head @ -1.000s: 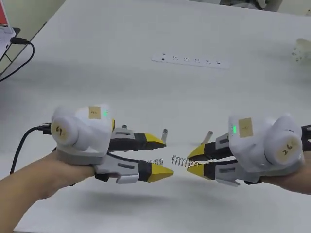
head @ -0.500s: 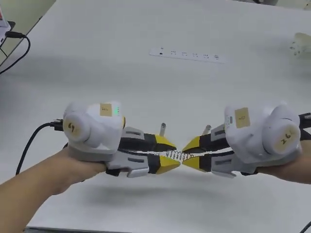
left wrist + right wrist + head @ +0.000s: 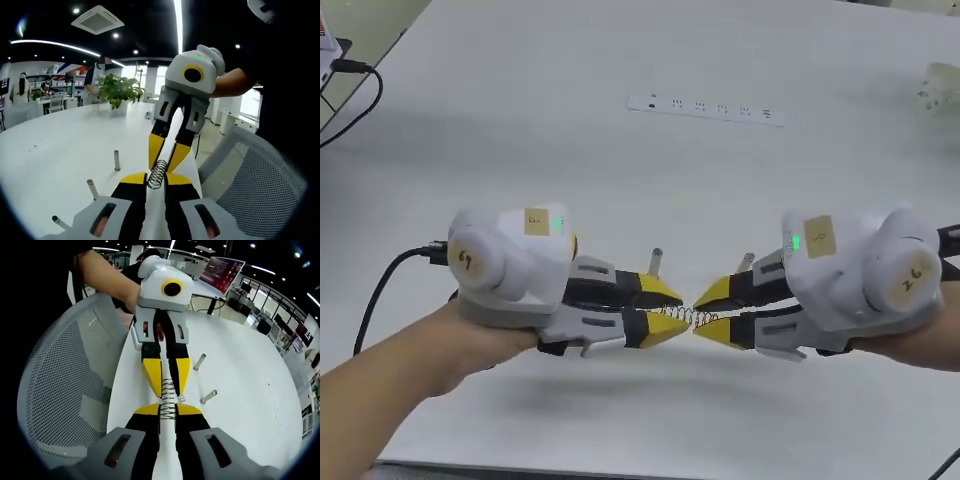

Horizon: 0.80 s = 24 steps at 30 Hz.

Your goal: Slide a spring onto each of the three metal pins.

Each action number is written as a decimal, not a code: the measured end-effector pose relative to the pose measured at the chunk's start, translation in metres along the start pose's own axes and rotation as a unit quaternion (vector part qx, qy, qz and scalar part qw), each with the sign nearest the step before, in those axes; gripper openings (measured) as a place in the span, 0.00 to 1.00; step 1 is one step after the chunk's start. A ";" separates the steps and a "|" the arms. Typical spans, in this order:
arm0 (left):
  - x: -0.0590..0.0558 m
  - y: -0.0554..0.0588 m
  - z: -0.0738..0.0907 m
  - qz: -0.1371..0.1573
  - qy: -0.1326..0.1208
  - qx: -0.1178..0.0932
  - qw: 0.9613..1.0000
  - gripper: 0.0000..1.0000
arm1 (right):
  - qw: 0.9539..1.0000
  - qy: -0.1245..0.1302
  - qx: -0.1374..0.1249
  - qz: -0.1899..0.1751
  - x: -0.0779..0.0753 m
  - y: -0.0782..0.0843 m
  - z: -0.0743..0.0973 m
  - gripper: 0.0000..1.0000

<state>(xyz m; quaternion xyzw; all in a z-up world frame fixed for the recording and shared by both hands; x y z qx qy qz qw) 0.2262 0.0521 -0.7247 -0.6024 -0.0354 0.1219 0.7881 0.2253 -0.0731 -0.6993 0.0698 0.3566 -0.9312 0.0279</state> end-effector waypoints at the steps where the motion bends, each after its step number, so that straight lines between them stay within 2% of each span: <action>1: 0.000 0.000 0.000 0.002 0.000 0.001 1.000 0.05 | 1.000 -0.001 0.000 0.000 0.000 0.000 0.000 0.08; 12: -0.002 -0.001 -0.001 -0.002 0.003 0.001 1.000 0.06 | 1.000 -0.001 -0.004 0.010 0.001 -0.001 0.000 0.08; 24: -0.003 0.000 -0.001 -0.003 0.004 0.001 1.000 0.03 | 1.000 0.000 -0.008 0.004 0.002 -0.001 0.000 0.08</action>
Point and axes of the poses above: the centre of the closed fingertips' face, and the gripper's own axes: z roughly backward along the fingers, x roughly to its left, y roughly out of its underside, the point moved 8 cm from there along z, roughly backward along the fingers, and after that the axes turned 1 degree about -z, right-handed, at the moved point
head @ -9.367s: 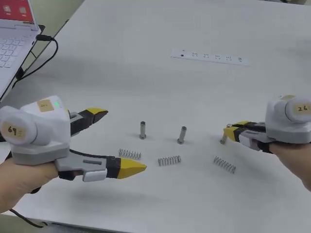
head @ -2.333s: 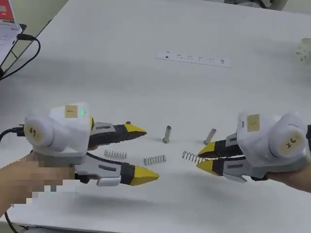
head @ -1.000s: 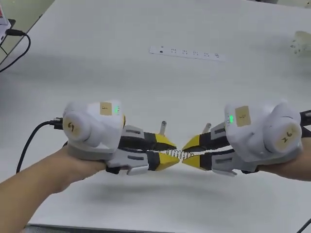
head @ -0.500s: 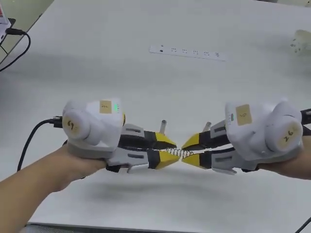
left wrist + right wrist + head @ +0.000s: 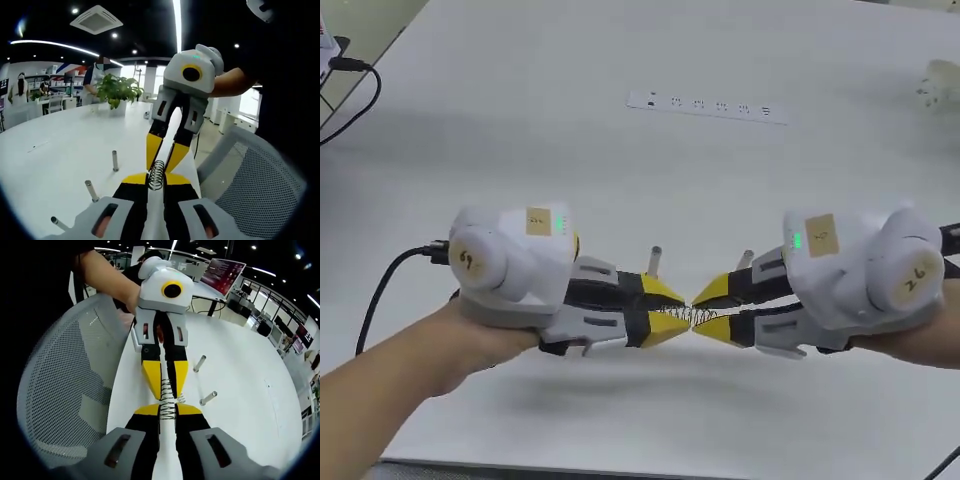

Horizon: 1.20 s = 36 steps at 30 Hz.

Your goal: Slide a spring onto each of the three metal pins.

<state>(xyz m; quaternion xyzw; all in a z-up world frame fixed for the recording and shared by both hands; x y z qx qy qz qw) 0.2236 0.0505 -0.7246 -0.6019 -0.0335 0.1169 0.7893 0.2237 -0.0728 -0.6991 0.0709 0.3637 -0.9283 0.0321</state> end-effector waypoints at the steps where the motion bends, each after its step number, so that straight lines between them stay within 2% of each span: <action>1: 0.000 0.000 0.000 -0.001 0.002 0.001 1.000 0.02 | 1.000 -0.001 -0.001 -0.004 0.000 0.000 0.000 0.08; 12: -0.002 0.001 0.000 0.003 0.009 0.006 1.000 0.02 | 1.000 -0.002 -0.005 -0.009 0.002 0.001 0.000 0.09; 18: -0.004 -0.002 0.000 0.005 0.013 0.004 1.000 0.02 | 1.000 -0.002 -0.015 -0.010 0.002 0.001 0.003 0.10; 24: -0.006 -0.004 0.001 0.007 0.016 0.003 1.000 0.02 | 0.999 -0.006 -0.019 -0.030 0.001 0.007 0.005 0.12; 36: -0.008 -0.008 0.001 0.007 0.020 0.002 1.000 0.02 | 0.999 -0.005 -0.019 -0.027 0.000 0.009 0.007 0.09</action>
Point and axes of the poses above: the centre of the closed fingertips' face, and the gripper's own axes: z roughly backward along the fingers, x roughly to its left, y roughly out of its underside, the point moved 8 cm from there along z, roughly backward along the fingers, and after that the axes turned 1 degree about -z, right-handed, at the moved point
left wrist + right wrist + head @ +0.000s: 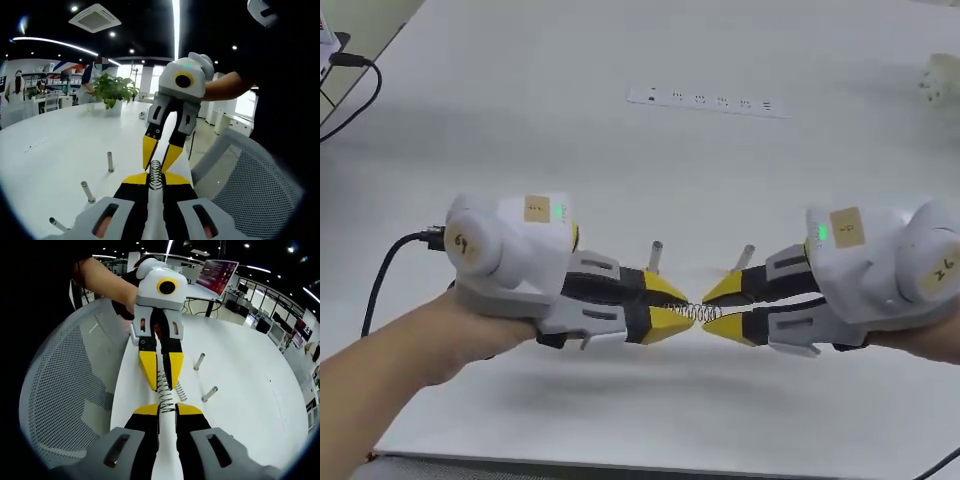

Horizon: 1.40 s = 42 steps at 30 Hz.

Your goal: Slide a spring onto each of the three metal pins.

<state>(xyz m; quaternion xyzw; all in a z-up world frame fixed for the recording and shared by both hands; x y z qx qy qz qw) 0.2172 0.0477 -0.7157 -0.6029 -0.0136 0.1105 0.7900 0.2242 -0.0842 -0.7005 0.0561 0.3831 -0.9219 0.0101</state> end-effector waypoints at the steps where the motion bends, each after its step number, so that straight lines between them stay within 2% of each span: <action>1: 0.000 0.000 0.000 0.000 0.000 0.000 1.000 0.02 | 1.000 0.000 -0.001 0.000 0.000 0.000 0.000 0.09; 15: 0.000 -0.001 0.001 0.004 0.004 -0.001 1.000 0.02 | 1.000 -0.004 -0.006 0.005 0.001 0.001 0.003 0.08; 21: 0.002 0.000 0.003 0.010 0.003 -0.009 1.000 0.02 | 1.000 -0.003 -0.020 -0.014 -0.004 -0.005 0.010 0.07; 24: 0.003 0.001 0.004 0.006 0.001 -0.004 1.000 0.02 | 0.999 -0.010 -0.035 -0.021 -0.005 -0.010 0.014 0.07; 25: 0.003 0.001 0.005 0.012 0.001 -0.010 1.000 0.02 | 0.999 -0.009 -0.033 -0.020 -0.005 -0.011 0.015 0.07; 38: 0.003 0.001 0.009 0.000 0.003 -0.003 1.000 0.02 | 0.999 -0.018 -0.040 -0.001 -0.004 -0.022 0.016 0.07; 42: 0.003 0.000 0.009 -0.001 0.004 -0.005 1.000 0.02 | 0.999 -0.020 -0.051 0.000 -0.003 -0.027 0.019 0.07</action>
Point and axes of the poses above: the centre of the closed fingertips' face, and the gripper's own axes: z roughly backward along the fingers, x roughly to its left, y roughly out of its underside, the point moved 8 cm from there along z, roughly backward along the fingers, and after that the axes turned 1 degree about -z, right-handed, at the moved point
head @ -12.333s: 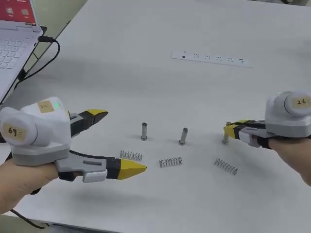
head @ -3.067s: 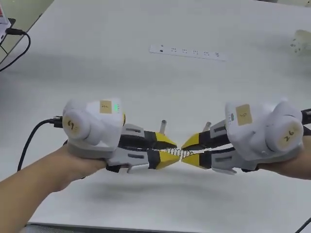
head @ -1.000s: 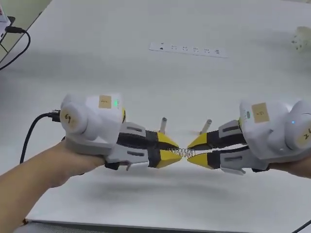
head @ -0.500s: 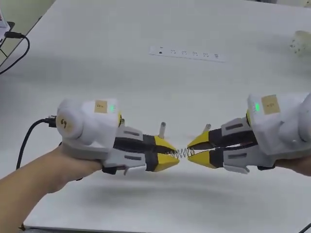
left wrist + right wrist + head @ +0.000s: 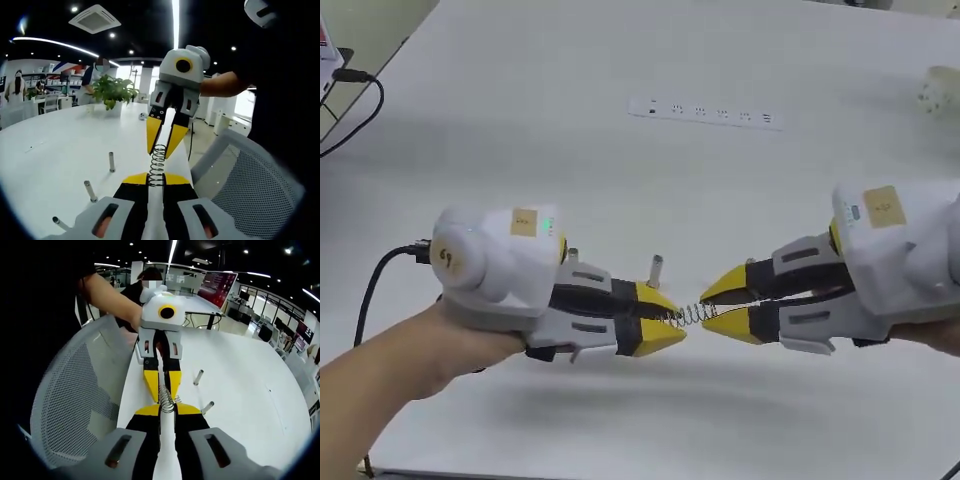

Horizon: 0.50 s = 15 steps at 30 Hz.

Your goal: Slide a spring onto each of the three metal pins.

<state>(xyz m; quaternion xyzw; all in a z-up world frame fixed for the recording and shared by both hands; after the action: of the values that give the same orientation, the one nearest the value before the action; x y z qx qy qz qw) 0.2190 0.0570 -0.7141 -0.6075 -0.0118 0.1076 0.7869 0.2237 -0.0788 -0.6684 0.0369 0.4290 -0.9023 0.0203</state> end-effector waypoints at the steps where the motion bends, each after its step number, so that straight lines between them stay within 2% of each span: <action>1: 0.000 0.000 0.000 0.000 0.001 0.000 1.000 0.02 | 1.000 -0.001 -0.001 -0.001 0.001 -0.001 0.001 0.07; 5: -0.001 0.001 -0.001 -0.003 0.001 0.004 1.000 0.02 | 1.000 -0.002 -0.009 -0.004 0.002 -0.004 0.001 0.07; 8: -0.002 0.002 -0.002 -0.004 -0.001 0.004 1.000 0.02 | 0.999 -0.005 -0.034 -0.018 0.002 -0.010 0.002 0.07; 11: -0.001 0.002 -0.002 -0.008 -0.005 0.007 1.000 0.02 | 0.999 -0.003 -0.033 -0.019 0.002 -0.009 0.001 0.07; 15: 0.000 0.003 -0.001 -0.005 -0.009 0.006 1.000 0.02 | 0.998 0.002 -0.051 -0.036 0.002 -0.010 -0.001 0.07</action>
<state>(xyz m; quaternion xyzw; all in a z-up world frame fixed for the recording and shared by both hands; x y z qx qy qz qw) 0.2184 0.0570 -0.7167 -0.6021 -0.0210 0.1090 0.7907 0.2215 -0.0721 -0.6614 0.0223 0.4755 -0.8794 -0.0113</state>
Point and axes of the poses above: the centre of the closed fingertips' face, and the gripper's own axes: z roughly backward along the fingers, x roughly to its left, y roughly out of its underside, the point moved 8 cm from there along z, roughly backward along the fingers, and after that the axes turned 1 degree about -z, right-handed, at the moved point
